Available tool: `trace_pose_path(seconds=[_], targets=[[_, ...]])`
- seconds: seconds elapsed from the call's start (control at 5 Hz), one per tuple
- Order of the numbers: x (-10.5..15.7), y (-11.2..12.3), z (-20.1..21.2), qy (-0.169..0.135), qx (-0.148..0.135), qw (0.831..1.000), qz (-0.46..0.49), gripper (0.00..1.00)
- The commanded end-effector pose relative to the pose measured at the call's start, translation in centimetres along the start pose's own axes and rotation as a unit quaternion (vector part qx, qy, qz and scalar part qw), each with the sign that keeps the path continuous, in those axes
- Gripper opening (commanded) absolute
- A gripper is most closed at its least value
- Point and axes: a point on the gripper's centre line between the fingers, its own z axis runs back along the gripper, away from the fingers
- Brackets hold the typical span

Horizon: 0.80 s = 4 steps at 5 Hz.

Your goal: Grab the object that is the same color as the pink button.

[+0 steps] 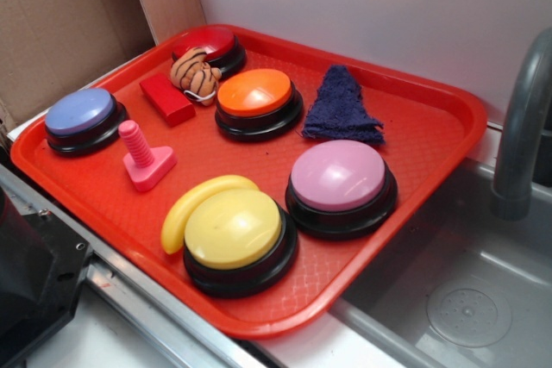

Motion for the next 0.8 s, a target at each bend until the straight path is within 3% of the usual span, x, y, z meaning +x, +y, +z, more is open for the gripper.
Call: trace_pose_path(seconds=[0.0,0.2,0.6], targets=[[0.0,0.0,0.0,0.000,0.000,1.000,0.000,1.00],[1.3,0.8,-1.6,-0.013,0.029,0.998,-0.058,1.00],[3.5,2.1,-5.3,-0.036,0.015,0.983,-0.177,1.00]])
